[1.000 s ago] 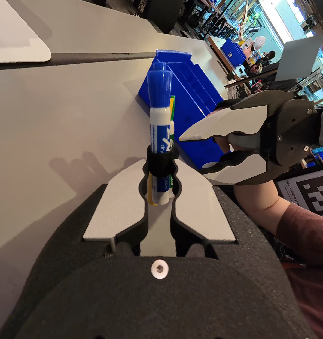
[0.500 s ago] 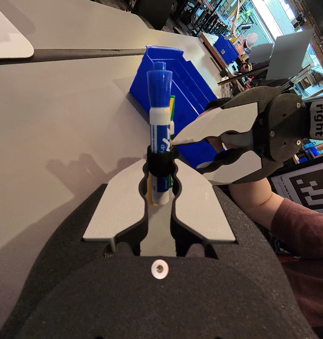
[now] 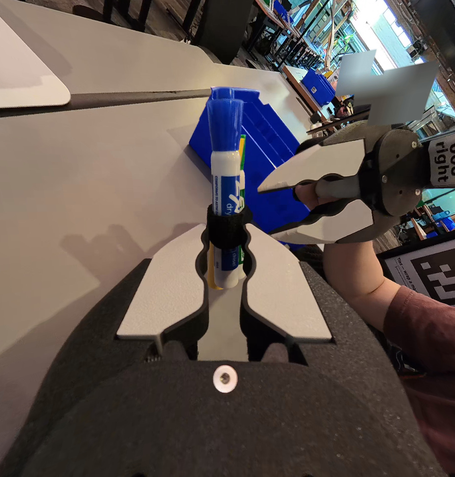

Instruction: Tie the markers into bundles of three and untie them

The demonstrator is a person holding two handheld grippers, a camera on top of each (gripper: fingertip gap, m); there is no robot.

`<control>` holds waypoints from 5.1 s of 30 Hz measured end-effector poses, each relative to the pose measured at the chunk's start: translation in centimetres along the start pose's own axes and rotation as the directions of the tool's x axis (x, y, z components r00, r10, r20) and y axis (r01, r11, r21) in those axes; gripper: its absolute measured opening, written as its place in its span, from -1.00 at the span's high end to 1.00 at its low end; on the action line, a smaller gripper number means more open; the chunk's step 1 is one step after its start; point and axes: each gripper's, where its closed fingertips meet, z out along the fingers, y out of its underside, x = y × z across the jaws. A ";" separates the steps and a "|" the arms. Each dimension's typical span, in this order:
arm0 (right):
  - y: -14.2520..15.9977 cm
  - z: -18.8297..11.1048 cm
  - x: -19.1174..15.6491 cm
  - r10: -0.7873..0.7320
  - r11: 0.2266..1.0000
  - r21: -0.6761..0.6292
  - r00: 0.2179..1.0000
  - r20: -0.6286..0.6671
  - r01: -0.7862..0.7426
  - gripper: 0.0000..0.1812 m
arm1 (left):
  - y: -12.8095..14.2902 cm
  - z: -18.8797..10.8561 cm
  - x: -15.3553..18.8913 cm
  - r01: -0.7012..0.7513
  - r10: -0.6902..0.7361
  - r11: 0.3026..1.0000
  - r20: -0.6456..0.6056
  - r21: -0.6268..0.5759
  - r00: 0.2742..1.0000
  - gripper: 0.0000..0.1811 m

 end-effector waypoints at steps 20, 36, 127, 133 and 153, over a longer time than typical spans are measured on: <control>-1.4 -2.1 0.1 -0.007 0.995 0.099 0.999 0.041 0.003 0.65 | -0.5 -0.2 1.6 0.015 -0.013 1.000 -0.093 0.023 0.996 0.75; 2.3 0.9 -2.8 0.057 0.997 -0.064 0.978 0.203 -0.045 0.70 | 3.2 0.6 0.3 0.121 -0.130 0.986 -0.079 -0.119 0.988 0.75; 7.5 6.5 -6.8 0.324 0.941 -0.068 0.939 -0.112 -0.332 0.99 | 9.3 2.6 -4.3 -0.512 0.570 0.472 -0.195 -0.717 0.798 0.98; 7.7 6.5 -6.6 0.353 0.930 -0.069 0.929 -0.108 -0.362 0.98 | 8.9 3.0 -4.5 -0.481 0.572 0.545 -0.114 -0.687 0.812 0.99; 7.6 6.6 -7.2 0.221 0.967 -0.106 0.969 -0.111 -0.233 0.99 | 8.3 2.7 -4.6 -0.240 0.396 0.785 0.165 -0.571 0.903 0.99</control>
